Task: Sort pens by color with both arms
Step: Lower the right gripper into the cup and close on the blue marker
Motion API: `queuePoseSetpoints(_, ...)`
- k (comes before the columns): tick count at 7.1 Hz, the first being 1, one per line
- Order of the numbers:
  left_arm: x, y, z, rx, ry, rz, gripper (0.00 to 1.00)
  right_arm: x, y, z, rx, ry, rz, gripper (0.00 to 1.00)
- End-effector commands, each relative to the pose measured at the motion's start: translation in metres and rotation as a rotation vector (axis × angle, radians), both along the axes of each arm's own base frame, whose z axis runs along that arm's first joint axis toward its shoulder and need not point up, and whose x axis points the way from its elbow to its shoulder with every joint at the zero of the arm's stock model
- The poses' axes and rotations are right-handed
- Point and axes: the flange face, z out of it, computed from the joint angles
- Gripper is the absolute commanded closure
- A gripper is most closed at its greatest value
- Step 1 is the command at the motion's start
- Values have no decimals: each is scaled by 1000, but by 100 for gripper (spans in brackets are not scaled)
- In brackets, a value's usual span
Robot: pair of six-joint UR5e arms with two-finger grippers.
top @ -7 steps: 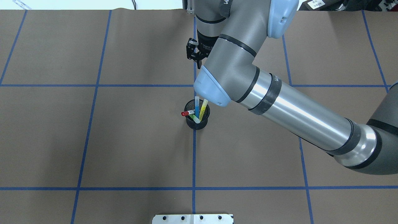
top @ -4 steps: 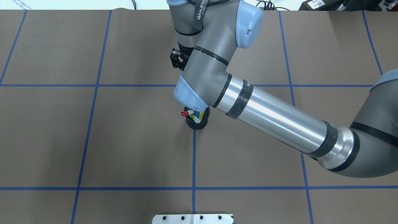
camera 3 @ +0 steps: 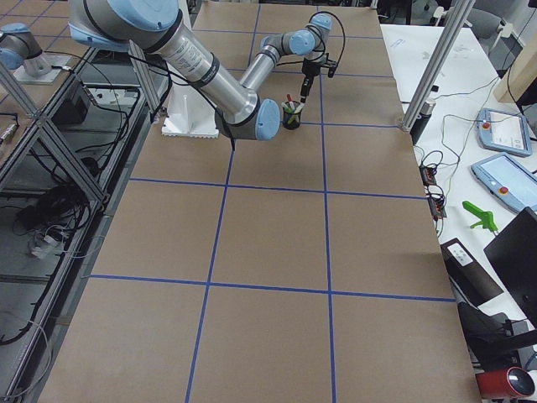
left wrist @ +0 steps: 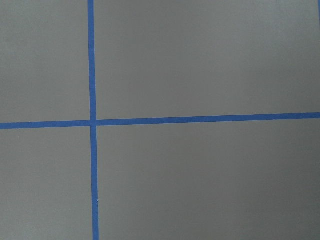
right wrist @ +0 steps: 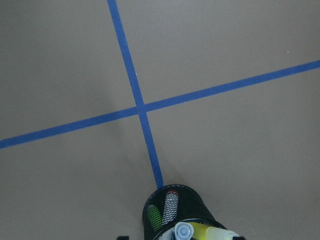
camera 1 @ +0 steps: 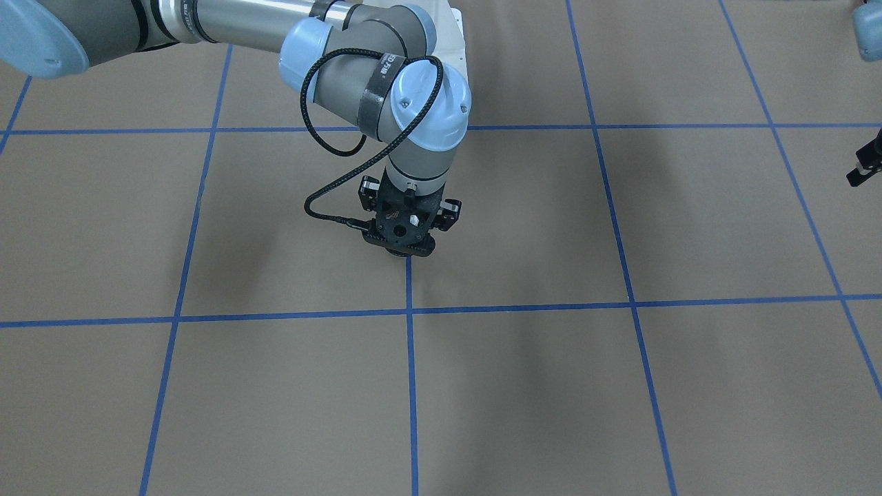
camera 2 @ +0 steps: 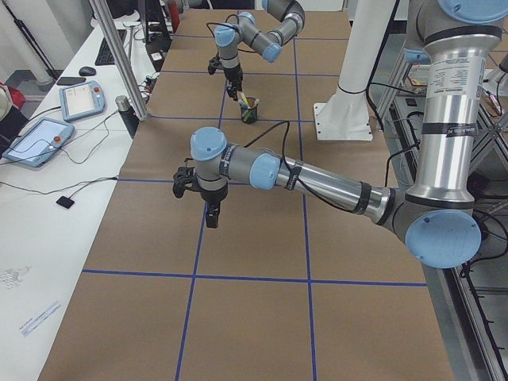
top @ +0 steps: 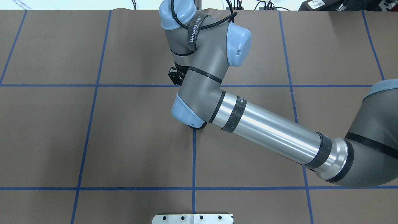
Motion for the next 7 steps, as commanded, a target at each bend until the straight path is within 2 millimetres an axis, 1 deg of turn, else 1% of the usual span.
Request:
queuePoseSetpoints(1, 0, 0, 0, 2, 1, 0, 0, -1, 3, -12, 1, -11, 2, 38)
queuePoseSetpoints(2, 0, 0, 0, 2, 1, 0, 0, -1, 3, -13, -2, -10, 1, 38)
queuePoseSetpoints(3, 0, 0, 0, 2, 1, 0, 0, -14, 12, 8, -14, 15, -21, 38)
queuePoseSetpoints(4, 0, 0, -1, 2, 1, 0, 0, -16, 12, 18, -19, 26, -27, 41)
queuePoseSetpoints(5, 0, 0, -2, 5, 0, 0, 0, -16, 13, 13, -15, 17, -33, 47)
queuePoseSetpoints(6, 0, 1, -2, 4, -1, 0, 0, -15, 13, 8, -11, 10, -34, 49)
queuePoseSetpoints(7, 0, 1, -2, 5, 0, 0, 0, -15, 13, 7, -11, 8, -33, 49)
